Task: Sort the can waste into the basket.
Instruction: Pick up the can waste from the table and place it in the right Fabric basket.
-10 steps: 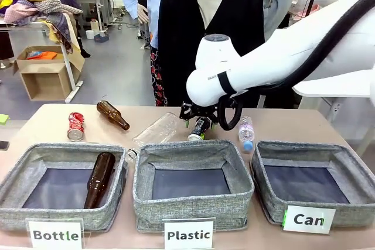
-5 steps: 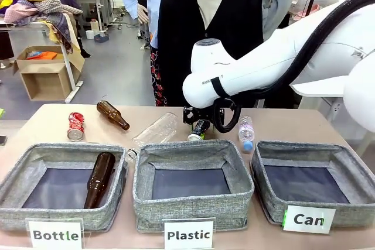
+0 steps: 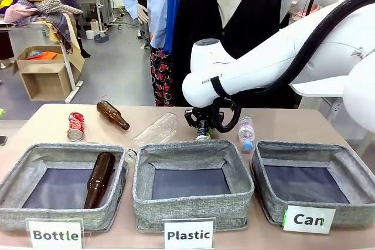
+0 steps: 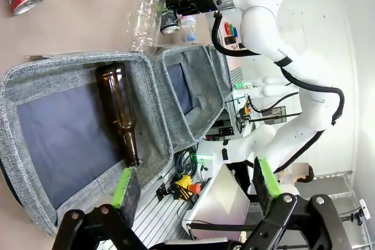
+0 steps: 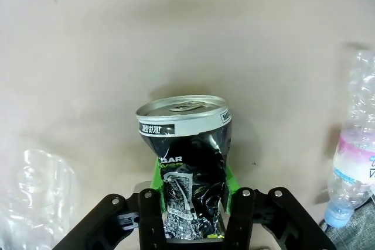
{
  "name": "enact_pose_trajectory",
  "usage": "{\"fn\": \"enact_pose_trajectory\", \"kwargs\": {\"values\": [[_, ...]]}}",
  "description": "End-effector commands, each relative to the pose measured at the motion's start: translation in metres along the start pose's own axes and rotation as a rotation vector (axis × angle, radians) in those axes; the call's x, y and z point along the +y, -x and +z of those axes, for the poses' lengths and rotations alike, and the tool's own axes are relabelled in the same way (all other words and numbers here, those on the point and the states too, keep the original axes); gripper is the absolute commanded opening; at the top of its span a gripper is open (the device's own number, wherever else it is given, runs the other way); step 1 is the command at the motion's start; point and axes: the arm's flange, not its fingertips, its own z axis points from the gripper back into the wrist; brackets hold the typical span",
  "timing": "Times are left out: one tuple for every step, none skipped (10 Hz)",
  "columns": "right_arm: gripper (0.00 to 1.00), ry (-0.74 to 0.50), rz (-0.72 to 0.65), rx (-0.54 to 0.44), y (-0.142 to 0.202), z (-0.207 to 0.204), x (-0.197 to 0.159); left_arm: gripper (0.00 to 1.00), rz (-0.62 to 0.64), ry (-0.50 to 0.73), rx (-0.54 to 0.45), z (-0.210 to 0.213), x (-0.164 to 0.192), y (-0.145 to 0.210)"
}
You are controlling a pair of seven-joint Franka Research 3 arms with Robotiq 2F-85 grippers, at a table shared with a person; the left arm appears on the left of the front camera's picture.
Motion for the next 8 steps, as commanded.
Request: {"fn": "enact_pose_trajectory", "kwargs": {"values": [[0.0, -0.023, -0.011, -0.001, 0.001, 0.017, -0.008, 1.0, 0.005, 0.02, -0.01, 0.0, -0.003, -0.002], [0.0, -0.062, 0.033, -0.006, 0.006, 0.032, -0.013, 1.0, 0.005, 0.02, -0.01, 0.0, -0.003, -0.002], [0.0, -0.12, 0.101, -0.03, 0.018, 0.062, -0.024, 1.0, 0.005, 0.02, -0.01, 0.0, -0.003, -0.002], [0.0, -0.161, 0.165, -0.06, 0.03, 0.096, -0.04, 1.0, 0.005, 0.02, -0.01, 0.0, -0.003, -0.002], [0.0, -0.178, 0.221, -0.068, 0.042, 0.131, -0.058, 1.0, 0.005, 0.02, -0.01, 0.0, -0.003, -0.002], [0.0, -0.206, 0.343, -0.015, 0.061, 0.159, -0.076, 1.0, 0.005, 0.02, -0.01, 0.0, -0.003, -0.002], [0.0, -0.211, 0.493, 0.065, 0.085, 0.181, -0.095, 1.0, 0.005, 0.02, -0.01, 0.0, -0.003, -0.002], [0.0, -0.214, 0.601, 0.129, 0.107, 0.194, -0.113, 1.0, 0.005, 0.02, -0.01, 0.0, -0.003, -0.002]]}}
